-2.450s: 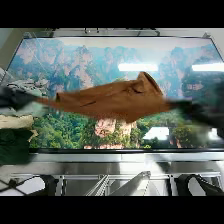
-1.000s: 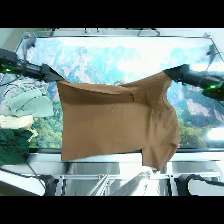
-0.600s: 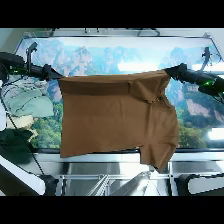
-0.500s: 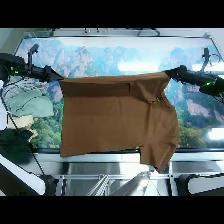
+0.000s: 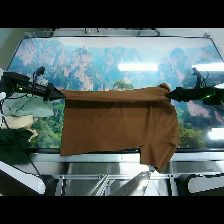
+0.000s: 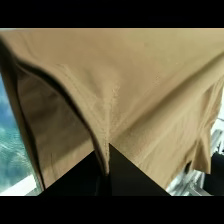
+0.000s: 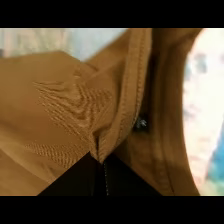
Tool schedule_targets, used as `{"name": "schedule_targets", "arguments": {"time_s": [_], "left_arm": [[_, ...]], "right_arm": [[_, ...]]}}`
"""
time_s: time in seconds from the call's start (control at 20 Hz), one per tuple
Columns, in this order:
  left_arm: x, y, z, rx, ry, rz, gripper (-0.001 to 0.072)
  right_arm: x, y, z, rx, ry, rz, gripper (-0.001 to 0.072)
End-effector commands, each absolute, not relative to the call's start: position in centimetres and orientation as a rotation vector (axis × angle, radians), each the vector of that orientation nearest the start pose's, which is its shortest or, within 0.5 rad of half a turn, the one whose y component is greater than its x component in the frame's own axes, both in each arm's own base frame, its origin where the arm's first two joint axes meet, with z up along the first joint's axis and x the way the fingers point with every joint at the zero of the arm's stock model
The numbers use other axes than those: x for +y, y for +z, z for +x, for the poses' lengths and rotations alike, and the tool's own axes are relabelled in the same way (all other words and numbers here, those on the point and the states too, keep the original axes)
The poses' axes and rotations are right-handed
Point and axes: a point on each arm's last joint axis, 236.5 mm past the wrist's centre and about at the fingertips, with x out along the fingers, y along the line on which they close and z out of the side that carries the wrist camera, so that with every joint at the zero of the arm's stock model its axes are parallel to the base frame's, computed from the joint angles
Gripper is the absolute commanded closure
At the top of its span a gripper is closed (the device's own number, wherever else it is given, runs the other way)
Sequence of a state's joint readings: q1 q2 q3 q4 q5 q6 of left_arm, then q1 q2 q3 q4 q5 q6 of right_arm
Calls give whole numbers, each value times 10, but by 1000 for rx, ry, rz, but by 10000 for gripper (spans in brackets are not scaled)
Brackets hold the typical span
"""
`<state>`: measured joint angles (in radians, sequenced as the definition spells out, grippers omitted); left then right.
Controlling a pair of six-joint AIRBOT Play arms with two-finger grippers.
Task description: Fold the shirts.
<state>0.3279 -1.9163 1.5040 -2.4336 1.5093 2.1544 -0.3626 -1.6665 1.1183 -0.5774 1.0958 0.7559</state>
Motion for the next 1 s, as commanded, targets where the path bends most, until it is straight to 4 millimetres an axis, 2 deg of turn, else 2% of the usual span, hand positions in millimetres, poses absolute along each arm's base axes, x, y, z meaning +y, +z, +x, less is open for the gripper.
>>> {"name": "schedule_targets", "arguments": {"time_s": [0.0, 0.1, 0.15, 0.2, 0.25, 0.3, 0.4, 0.5, 0.6, 0.65, 0.75, 0.9, 0.95], "left_arm": [[-43, -75, 413, 1412, -703, -701, 683], [-47, -81, 403, 1442, -705, -727, 683], [-49, -82, 397, 1458, -711, -739, 680], [-52, -81, 391, 1477, -731, -749, 678], [-54, -77, 385, 1493, -755, -756, 571], [-55, -70, 382, 1497, -772, -774, 409], [-49, -51, 382, 1469, -780, -787, 394], [-39, -25, 378, 1432, -780, -772, 394], [-31, 3, 365, 1402, -770, -770, 394], [-29, 11, 353, 1389, -752, -775, 394], [-29, 13, 327, 1368, -692, -821, 395], [-20, -16, 294, 1363, -528, -864, 395], [-20, -26, 281, 1382, -493, -872, 395]], "right_arm": [[15, -86, 429, 1118, 466, 573, 695], [17, -85, 426, 1128, 480, 576, 693], [20, -85, 423, 1141, 490, 586, 662], [22, -84, 420, 1158, 492, 608, 404], [22, -82, 414, 1180, 497, 632, 276], [20, -80, 407, 1206, 496, 649, 277], [8, -70, 389, 1262, 477, 655, 280], [-4, -46, 368, 1289, 463, 655, 281], [-9, -22, 347, 1266, 413, 690, 281], [-9, -17, 333, 1259, 369, 710, 285], [-6, -27, 283, 1332, 169, 808, 284], [-10, -63, 200, 1489, -150, 833, 280], [-8, -73, 182, 1515, -185, 820, 280]]}}
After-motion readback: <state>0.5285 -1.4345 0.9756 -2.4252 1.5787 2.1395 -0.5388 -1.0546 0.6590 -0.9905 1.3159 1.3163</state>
